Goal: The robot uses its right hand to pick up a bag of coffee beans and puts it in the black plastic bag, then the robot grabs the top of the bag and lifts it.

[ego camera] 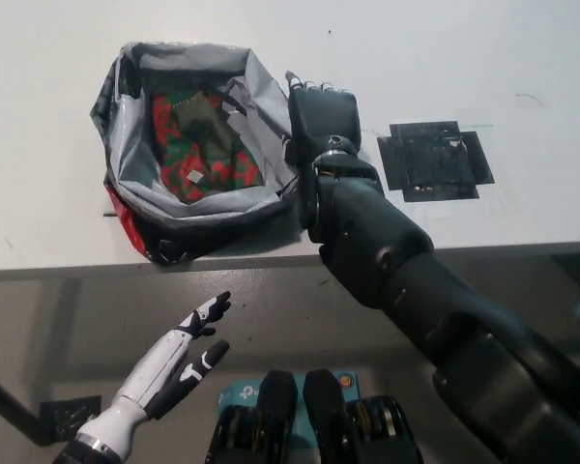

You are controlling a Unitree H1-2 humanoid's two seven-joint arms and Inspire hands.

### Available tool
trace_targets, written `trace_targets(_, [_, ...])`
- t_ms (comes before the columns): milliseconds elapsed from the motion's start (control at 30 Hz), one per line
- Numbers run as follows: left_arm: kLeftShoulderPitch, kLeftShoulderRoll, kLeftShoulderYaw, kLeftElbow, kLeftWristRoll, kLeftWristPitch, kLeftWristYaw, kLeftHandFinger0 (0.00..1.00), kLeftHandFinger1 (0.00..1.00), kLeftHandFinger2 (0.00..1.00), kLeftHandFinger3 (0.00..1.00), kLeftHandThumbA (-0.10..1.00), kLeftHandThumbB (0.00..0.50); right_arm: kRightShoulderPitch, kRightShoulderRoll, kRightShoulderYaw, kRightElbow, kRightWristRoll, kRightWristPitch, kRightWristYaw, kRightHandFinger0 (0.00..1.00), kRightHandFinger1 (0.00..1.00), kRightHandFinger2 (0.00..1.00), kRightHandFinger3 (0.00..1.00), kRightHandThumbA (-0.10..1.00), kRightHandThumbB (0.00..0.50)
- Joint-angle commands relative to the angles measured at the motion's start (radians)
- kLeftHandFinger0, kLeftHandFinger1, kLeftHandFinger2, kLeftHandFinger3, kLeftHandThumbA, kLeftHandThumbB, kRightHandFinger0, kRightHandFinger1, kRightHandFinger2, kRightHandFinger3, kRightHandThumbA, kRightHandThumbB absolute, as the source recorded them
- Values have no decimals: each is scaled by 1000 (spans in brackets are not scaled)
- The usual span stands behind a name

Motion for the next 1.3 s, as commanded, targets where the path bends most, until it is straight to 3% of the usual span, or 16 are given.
trace_targets(0, [-28,12,-3,-8,0,-35,-4,921,954,1000,1000,982,183,-38,-9,-90,-50,77,-110,-120,0,0,105,304,56,134])
trace_targets(100, [-32,16,-5,-6,10,-43,-4,899,946,1000,1000,986,175,-37,-9,-159,-92,132,-122,-65,0,0,106,226,159,151])
trace_targets(167, [-33,15,-5,-6,7,-43,-6,899,949,1000,1000,984,176,-37,-7,-207,-122,174,-123,-34,0,0,65,139,159,169])
trace_targets(233, [-41,15,-6,-2,7,-44,-7,898,950,1000,1000,980,176,-46,-9,-266,-156,225,-104,21,0,19,105,140,238,152])
trace_targets(333, [-45,16,-7,-1,7,-43,-8,893,946,1000,1000,971,167,-52,-12,-307,-189,259,-85,64,0,48,169,145,236,146])
trace_targets(433, [-50,17,-8,0,8,-47,-9,890,943,1000,1000,967,166,-58,-17,-366,-232,321,-56,121,0,156,366,198,215,143])
trace_targets(467, [-52,17,-9,2,7,-46,-9,890,941,1000,1000,968,169,-55,-21,-381,-251,338,-56,144,26,262,494,237,239,138])
trace_targets(533, [-54,17,-9,4,7,-46,-10,891,939,1000,1000,969,171,-52,-22,-398,-264,356,-51,161,46,324,559,269,201,133])
trace_targets(667, [-58,18,-11,4,7,-40,-13,901,933,1000,1000,978,170,-71,-9,-502,-260,472,2,227,0,282,619,329,160,129])
trace_targets(800, [-58,15,-10,2,8,-35,-11,931,936,1000,1000,978,169,-102,15,-655,-242,628,41,261,0,272,748,606,138,186])
trace_targets(833, [-59,15,-9,2,7,-34,-10,941,938,1000,1000,972,165,-114,23,-699,-238,670,48,263,0,257,741,597,122,185])
trace_targets(900, [-62,14,-8,4,11,-34,-7,944,938,1000,1000,970,164,-141,39,-785,-238,776,55,300,0,191,618,433,74,151])
trace_targets(1000, [-63,15,-9,3,7,-35,-12,963,943,1000,1000,955,147,-175,49,-825,-249,835,55,344,0,134,535,502,117,83])
trace_targets(1033, [-62,15,-9,1,5,-34,-13,964,942,1000,1000,953,146,-183,54,-832,-257,846,55,349,0,122,511,515,206,118])
trace_targets(1133, [-62,12,-5,0,-5,-27,-14,957,937,1000,1000,939,148,-235,67,-855,-249,899,55,354,0,66,501,581,169,29])
trace_targets(1267, [-61,9,-7,9,9,-47,-1,939,932,1000,1000,935,130,-309,86,-866,-229,946,55,343,0,39,463,529,159,41])
